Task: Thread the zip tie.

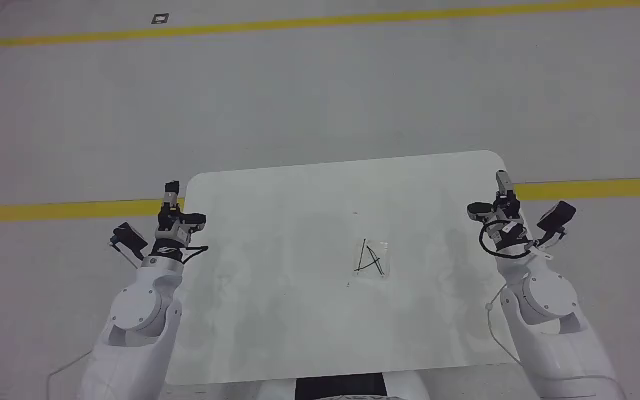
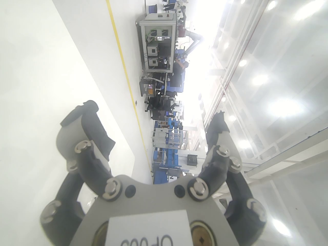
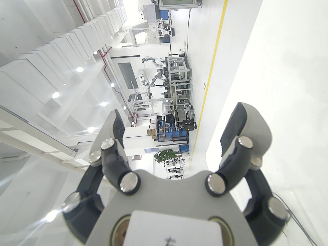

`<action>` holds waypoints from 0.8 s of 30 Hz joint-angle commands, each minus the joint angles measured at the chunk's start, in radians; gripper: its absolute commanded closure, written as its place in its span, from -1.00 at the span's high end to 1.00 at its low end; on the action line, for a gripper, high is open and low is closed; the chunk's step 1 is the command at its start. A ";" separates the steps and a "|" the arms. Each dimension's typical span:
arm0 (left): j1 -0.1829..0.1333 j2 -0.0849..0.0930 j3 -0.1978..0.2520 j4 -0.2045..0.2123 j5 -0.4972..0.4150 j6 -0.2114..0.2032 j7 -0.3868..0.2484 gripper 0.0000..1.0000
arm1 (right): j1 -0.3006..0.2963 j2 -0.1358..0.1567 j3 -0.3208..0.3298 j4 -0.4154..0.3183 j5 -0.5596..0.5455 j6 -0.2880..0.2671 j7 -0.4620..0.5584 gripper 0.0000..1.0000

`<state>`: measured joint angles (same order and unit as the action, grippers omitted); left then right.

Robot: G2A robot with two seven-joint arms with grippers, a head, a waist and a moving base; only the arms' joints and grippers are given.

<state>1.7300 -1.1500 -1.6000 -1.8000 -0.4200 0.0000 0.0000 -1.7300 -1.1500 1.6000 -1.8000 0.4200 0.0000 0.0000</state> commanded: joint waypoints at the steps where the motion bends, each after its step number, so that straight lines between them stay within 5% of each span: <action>1: 0.000 0.000 0.000 0.000 0.000 0.000 0.000 1.00 | 0.000 0.000 0.000 0.000 0.000 0.000 0.000 0.57; 2: 0.000 0.000 0.000 0.000 0.000 0.000 0.000 0.57 | 0.000 0.000 0.000 0.000 0.000 0.000 0.000 0.57; 3: 0.000 0.000 0.000 0.000 0.000 0.000 0.000 1.00 | 0.000 0.000 0.000 0.000 0.000 0.000 0.000 1.00; 4: 0.000 0.000 0.000 0.000 0.000 0.000 0.000 1.00 | 0.000 0.000 0.000 0.000 0.000 0.000 0.000 0.57; 5: 0.000 0.000 0.000 0.000 0.000 0.000 0.000 0.57 | 0.000 0.000 0.000 0.000 0.000 0.000 0.000 0.57; 6: 0.000 0.000 0.000 0.000 0.000 0.000 0.000 0.57 | 0.000 0.000 0.000 0.000 0.000 0.000 0.000 1.00; 7: 0.000 0.000 0.000 0.000 0.000 0.000 0.000 0.57 | 0.000 0.000 0.000 0.000 0.000 0.000 0.000 1.00; 8: 0.000 0.000 0.000 0.000 0.000 0.000 0.000 1.00 | 0.000 0.000 0.000 0.000 0.000 0.000 0.000 0.57; 9: 0.000 0.000 0.000 0.000 0.000 0.000 0.000 0.57 | 0.000 0.000 0.000 0.000 0.000 0.000 0.000 1.00; 10: 0.000 0.000 0.000 0.000 0.000 0.000 0.000 1.00 | 0.006 0.002 -0.006 -0.025 -0.045 -0.017 0.024 1.00; 13: 0.000 0.000 0.000 0.000 0.000 0.000 0.000 1.00 | 0.010 0.012 -0.037 -0.043 -0.259 -0.104 0.130 1.00; 16: 0.000 0.000 0.000 0.000 0.000 0.000 0.000 1.00 | 0.024 0.015 -0.082 -0.052 -0.357 -0.127 0.233 1.00; 19: 0.000 0.000 0.000 0.000 0.000 0.000 0.000 1.00 | 0.041 0.020 -0.119 -0.054 -0.430 -0.130 0.342 1.00; 24: 0.000 0.000 0.000 0.000 0.000 0.000 0.000 1.00 | 0.041 0.020 -0.119 -0.054 -0.430 -0.130 0.342 1.00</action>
<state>1.7300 -1.1500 -1.6000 -1.8000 -0.4200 0.0000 0.0000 -1.6890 -1.1301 1.4807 -1.8544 -0.0107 -0.1297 0.3441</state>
